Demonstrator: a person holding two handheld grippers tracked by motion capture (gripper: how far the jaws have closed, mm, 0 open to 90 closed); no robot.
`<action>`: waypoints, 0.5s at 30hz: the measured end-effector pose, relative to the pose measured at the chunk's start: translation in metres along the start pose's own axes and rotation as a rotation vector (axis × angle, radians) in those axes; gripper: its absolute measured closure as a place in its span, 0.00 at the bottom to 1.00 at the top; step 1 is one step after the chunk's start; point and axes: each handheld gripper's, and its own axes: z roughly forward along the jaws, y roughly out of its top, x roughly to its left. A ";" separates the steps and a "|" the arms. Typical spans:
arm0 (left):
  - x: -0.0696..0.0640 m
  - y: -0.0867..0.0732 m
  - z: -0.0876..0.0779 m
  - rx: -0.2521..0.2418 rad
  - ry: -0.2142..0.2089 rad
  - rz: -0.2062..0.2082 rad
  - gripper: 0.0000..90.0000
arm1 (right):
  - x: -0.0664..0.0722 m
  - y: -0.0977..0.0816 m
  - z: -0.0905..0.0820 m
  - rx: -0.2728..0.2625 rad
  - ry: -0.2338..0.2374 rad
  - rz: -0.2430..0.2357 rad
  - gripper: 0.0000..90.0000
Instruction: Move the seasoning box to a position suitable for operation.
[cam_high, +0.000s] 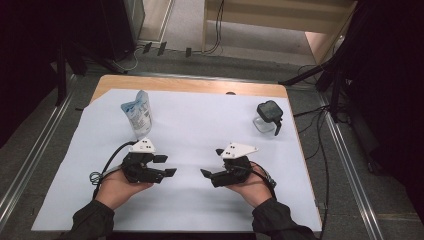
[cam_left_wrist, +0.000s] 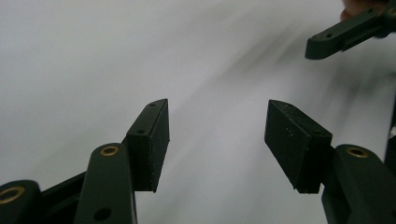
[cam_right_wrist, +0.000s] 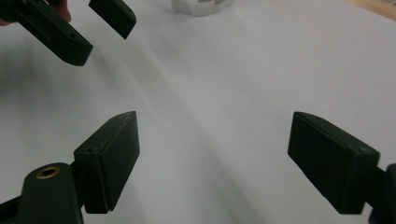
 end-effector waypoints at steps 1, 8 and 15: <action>0.000 0.000 0.000 0.000 0.000 0.000 0.45 | 0.000 -0.001 0.000 0.002 -0.002 -0.001 0.20; -0.005 0.004 -0.008 0.009 0.015 -0.019 0.44 | 0.001 -0.002 -0.002 0.013 -0.032 0.002 0.33; -0.006 0.006 -0.004 0.013 0.016 0.029 0.44 | -0.001 -0.004 -0.010 0.001 -0.003 0.022 0.48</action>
